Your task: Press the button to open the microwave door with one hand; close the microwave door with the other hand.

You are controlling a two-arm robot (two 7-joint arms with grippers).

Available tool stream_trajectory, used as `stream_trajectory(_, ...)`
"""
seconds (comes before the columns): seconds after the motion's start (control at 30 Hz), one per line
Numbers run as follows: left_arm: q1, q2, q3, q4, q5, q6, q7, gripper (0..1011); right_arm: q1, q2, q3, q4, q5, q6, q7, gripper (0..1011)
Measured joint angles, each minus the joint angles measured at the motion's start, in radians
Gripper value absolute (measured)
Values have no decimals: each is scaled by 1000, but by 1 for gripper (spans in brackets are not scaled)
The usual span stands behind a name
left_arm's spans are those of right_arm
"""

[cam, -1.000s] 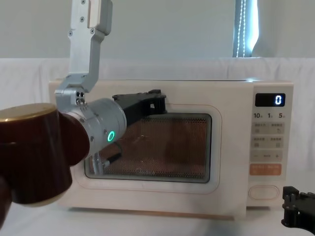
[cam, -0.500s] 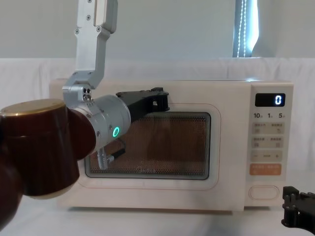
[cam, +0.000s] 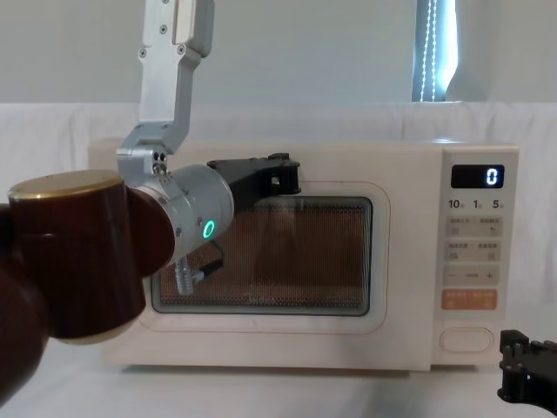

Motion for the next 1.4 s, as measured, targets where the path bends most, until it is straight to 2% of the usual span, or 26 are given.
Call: stream_trajectory(1.4, -27, -12, -6, 33, -30, 10, -17, 0, 0, 0, 0, 0, 0, 0, 0, 0)
